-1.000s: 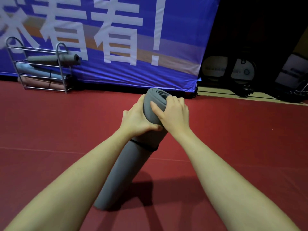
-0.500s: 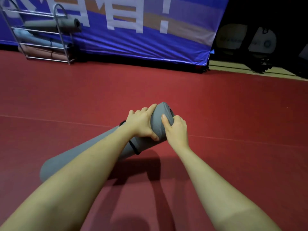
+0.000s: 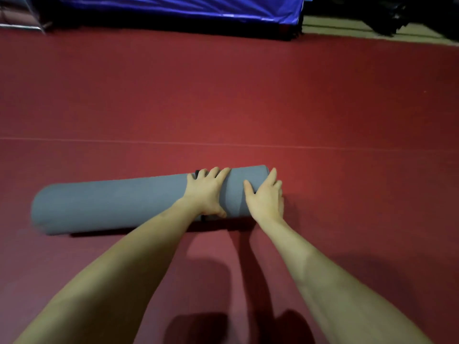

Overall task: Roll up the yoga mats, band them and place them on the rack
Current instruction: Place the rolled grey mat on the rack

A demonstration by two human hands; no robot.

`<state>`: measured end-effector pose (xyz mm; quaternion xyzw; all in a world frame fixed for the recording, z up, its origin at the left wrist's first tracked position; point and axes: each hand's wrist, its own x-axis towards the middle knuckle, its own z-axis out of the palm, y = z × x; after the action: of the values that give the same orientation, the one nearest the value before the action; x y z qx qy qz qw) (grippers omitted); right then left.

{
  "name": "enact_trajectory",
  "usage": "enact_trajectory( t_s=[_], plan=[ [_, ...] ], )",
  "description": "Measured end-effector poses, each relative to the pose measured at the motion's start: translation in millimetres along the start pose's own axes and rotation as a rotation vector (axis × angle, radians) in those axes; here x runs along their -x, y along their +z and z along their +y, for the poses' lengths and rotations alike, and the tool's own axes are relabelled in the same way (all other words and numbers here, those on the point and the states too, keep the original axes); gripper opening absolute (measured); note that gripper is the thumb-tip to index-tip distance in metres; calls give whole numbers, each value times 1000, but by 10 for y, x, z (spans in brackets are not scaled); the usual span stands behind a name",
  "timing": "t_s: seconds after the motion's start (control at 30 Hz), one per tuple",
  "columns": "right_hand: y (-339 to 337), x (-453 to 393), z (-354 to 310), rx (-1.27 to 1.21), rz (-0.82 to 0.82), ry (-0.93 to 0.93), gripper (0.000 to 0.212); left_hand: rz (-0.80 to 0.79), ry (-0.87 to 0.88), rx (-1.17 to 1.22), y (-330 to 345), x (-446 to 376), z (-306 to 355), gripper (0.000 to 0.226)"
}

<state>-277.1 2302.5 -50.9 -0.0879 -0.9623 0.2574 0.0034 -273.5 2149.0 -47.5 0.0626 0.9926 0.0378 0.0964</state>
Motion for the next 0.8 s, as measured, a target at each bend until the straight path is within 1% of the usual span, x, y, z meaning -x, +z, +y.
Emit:
enact_trajectory(
  t_s=[0.13, 0.3, 0.4, 0.43, 0.5, 0.53, 0.6, 0.67, 0.73, 0.8],
  plan=[
    [249, 55, 291, 28, -102, 83, 71, -40, 17, -21, 379, -52, 107, 121],
    [509, 152, 573, 8, -270, 251, 67, -215, 9, 42, 704, -16, 128, 113],
    [575, 158, 562, 84, -289, 289, 61, -202, 8, 74, 809, 25, 98, 111],
    [580, 148, 513, 159, -276, 267, 59, -188, 8, 93, 818, 35, 73, 111],
    [589, 124, 373, 293, -234, 131, 58, -172, -6, 145, 808, 60, 0, 116],
    [602, 111, 288, 299, -216, 38, 58, -175, -21, 172, 792, 79, -56, 120],
    [643, 97, 94, 229, -224, -137, 59, -198, -55, 196, 750, 135, -222, 129],
    [720, 130, -92, 163, -299, -286, 62, -216, -86, 153, 714, 231, -460, 135],
    [831, 202, -253, 195, -427, -420, 76, -233, -120, 47, 679, 345, -738, 138],
    [987, 286, -395, 292, -537, -513, 103, -267, -164, -73, 672, 454, -1013, 141]
  ],
)
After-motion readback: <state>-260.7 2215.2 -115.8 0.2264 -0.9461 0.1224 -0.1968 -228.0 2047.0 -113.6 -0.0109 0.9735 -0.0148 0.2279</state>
